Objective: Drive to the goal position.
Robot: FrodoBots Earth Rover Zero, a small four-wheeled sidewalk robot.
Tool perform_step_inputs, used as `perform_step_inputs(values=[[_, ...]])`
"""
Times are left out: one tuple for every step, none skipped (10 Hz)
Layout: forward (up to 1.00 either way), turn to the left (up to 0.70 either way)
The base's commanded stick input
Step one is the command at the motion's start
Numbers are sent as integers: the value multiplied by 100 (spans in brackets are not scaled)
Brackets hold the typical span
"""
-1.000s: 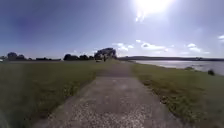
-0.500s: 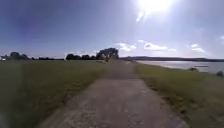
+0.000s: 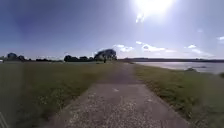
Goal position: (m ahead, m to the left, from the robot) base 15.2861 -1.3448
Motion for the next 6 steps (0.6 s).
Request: perform_step_inputs(values=[[70, 5], [70, 5], [70, 5], [70, 5], [70, 5], [70, 5]])
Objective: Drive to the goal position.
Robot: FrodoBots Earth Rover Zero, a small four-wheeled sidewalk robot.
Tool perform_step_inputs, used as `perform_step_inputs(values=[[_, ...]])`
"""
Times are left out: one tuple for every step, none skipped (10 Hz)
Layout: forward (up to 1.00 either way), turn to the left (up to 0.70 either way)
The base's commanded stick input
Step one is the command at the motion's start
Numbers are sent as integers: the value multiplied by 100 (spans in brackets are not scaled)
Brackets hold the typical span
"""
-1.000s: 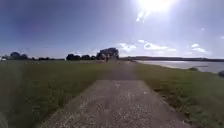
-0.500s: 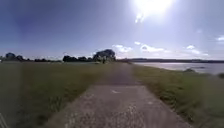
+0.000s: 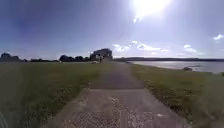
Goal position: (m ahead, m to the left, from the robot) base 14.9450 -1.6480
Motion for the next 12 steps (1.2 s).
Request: perform_step_inputs(values=[[70, 5], [70, 5], [70, 5], [70, 5], [70, 5], [70, 5], [70, 5], [70, 5], [70, 5], [70, 5], [70, 5], [70, 5]])
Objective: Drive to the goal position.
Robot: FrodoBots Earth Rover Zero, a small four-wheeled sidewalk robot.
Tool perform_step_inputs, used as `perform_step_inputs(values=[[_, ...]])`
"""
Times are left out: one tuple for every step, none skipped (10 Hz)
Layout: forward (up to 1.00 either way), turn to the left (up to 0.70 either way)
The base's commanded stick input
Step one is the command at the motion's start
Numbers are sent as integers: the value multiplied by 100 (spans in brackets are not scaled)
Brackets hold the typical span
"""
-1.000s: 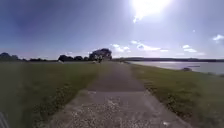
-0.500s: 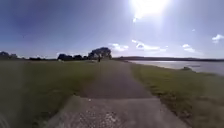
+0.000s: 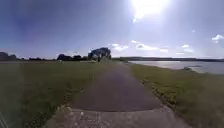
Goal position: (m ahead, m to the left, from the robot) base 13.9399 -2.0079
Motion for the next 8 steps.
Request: perform_step_inputs(values=[[70, 5], [70, 5], [70, 5], [70, 5], [70, 5], [70, 5], [70, 5], [70, 5]])
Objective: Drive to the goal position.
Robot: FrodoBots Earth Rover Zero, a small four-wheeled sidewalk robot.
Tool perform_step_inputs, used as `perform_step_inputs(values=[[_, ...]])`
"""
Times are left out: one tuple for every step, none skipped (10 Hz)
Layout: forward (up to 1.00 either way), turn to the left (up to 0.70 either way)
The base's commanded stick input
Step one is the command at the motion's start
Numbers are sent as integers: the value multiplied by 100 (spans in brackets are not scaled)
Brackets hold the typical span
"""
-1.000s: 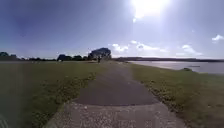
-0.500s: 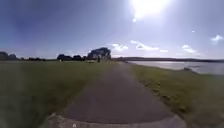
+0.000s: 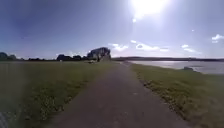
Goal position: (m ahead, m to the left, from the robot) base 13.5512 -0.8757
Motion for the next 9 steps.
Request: perform_step_inputs(values=[[70, -30], [70, -21], [70, 0], [70, 5], [70, 5], [70, 5], [70, 5], [70, 5], [70, 5]])
